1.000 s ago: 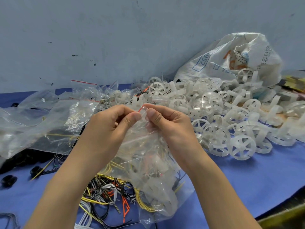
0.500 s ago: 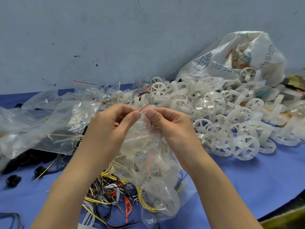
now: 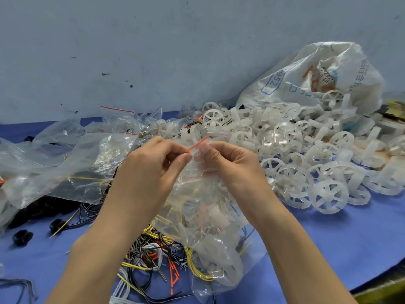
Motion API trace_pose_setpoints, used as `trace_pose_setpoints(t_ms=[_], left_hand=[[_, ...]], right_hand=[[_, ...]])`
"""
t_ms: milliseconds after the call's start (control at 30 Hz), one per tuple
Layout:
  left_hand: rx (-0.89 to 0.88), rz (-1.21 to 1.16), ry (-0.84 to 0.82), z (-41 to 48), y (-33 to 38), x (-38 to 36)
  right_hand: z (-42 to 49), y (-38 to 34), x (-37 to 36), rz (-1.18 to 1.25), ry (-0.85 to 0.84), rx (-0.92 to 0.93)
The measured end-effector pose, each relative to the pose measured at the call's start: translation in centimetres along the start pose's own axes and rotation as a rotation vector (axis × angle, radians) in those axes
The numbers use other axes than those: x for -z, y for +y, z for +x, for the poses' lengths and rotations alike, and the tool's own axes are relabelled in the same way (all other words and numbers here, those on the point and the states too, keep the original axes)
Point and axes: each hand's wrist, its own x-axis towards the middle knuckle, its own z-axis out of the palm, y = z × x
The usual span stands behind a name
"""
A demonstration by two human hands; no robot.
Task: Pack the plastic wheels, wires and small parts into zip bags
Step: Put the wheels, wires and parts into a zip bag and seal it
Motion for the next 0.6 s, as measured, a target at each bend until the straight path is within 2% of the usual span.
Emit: trace_pose_setpoints(t_ms=[100, 600], left_hand=[[-0.016, -0.002, 0.022, -0.01, 0.13, -0.25], [0.110, -0.139, -0.025, -0.14, -0.41, -0.39]], right_hand=[[-0.13, -0.07, -0.08, -0.034, -0.038, -0.003], [-0.10, 0.32, -0.25, -0.009, 0.019, 0.075]])
